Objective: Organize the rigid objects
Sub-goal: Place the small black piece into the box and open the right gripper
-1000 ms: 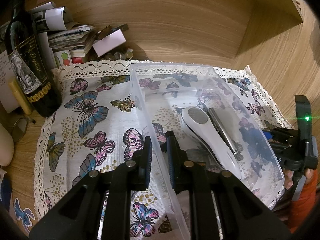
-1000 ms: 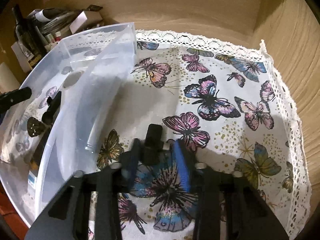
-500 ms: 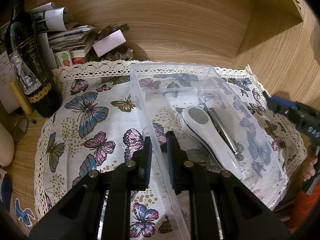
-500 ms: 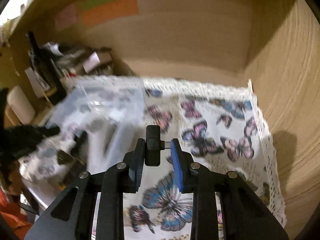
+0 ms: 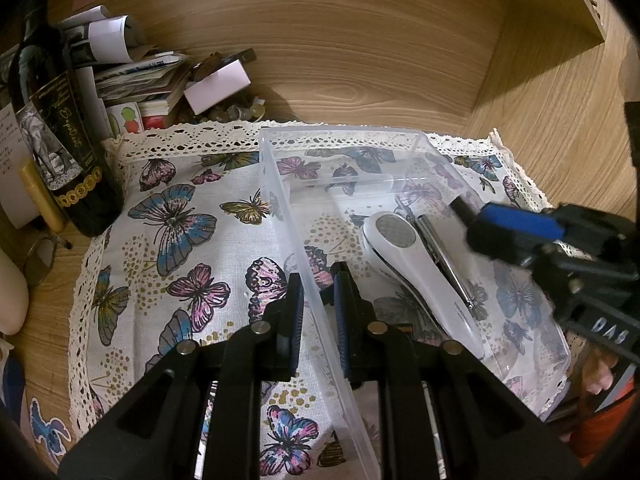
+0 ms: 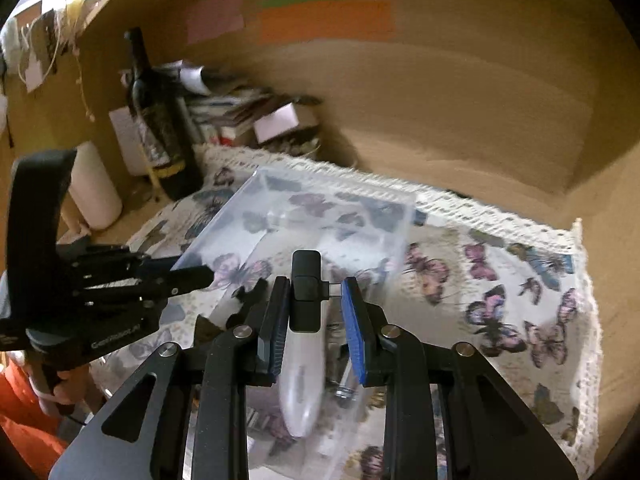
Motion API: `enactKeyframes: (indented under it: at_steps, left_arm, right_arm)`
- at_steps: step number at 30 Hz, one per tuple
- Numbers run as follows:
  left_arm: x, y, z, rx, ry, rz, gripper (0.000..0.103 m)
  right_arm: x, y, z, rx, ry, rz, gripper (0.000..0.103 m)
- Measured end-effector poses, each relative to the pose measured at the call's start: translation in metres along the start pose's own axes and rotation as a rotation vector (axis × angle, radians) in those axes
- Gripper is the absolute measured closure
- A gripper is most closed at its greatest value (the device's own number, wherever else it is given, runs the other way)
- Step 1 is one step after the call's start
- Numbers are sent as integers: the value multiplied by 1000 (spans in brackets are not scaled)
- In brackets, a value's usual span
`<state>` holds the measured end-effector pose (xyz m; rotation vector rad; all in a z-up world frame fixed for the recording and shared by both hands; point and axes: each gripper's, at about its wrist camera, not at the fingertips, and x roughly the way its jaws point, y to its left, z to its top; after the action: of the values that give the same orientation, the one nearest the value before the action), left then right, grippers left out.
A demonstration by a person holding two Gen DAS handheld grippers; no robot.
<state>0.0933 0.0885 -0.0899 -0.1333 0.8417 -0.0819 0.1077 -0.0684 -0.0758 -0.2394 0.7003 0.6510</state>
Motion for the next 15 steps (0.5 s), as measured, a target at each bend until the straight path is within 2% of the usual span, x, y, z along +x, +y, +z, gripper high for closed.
enactKeyframes:
  at_steps: [5, 9, 15]
  left_arm:
    - [0, 0, 0, 2, 0, -1, 88]
    - [-1, 1, 0, -4, -1, -10, 88]
    - [-17, -3, 0, 5, -44, 12, 88]
  right_arm:
    - [11, 6, -1, -16, 31, 15, 78]
    - [12, 6, -2, -10, 33, 15, 68]
    - [-9, 0, -3, 11, -25, -2, 57]
